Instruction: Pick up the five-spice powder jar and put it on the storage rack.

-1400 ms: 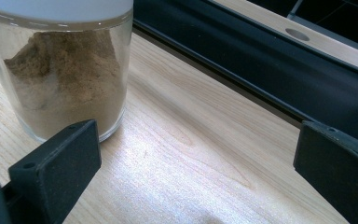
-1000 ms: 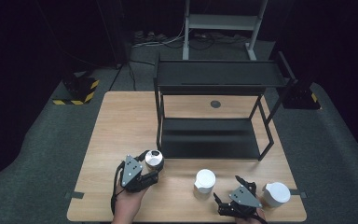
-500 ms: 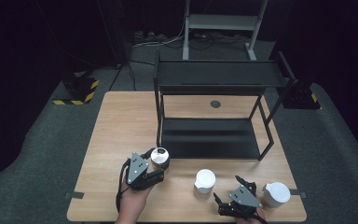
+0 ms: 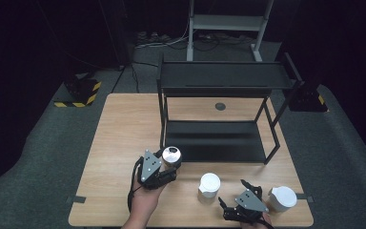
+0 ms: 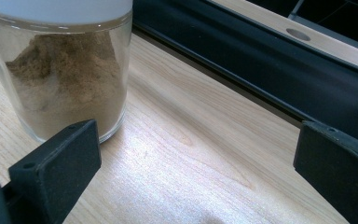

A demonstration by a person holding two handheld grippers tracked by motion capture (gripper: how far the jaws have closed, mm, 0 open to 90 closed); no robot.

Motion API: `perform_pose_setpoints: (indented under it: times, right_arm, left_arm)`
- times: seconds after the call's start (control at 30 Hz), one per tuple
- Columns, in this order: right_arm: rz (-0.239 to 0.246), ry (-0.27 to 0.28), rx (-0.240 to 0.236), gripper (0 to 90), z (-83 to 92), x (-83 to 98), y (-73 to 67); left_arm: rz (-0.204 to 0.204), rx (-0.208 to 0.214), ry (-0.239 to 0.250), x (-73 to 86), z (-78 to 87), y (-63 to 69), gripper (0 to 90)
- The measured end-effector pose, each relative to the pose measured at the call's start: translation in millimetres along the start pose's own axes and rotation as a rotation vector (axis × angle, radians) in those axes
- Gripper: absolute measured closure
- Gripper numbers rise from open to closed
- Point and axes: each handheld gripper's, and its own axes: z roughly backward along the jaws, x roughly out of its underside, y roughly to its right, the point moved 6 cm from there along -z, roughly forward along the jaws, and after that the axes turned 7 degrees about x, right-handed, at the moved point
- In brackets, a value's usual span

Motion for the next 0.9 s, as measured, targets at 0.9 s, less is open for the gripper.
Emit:
perform_pose_setpoints:
  times: [0.9]
  right_arm:
    - [-0.013,0.000,-0.004,0.1,0.2,0.4,1.8]
  left_arm:
    - [-0.004,-0.006,-0.021,-18.7,-47.0,2.5,34.8]
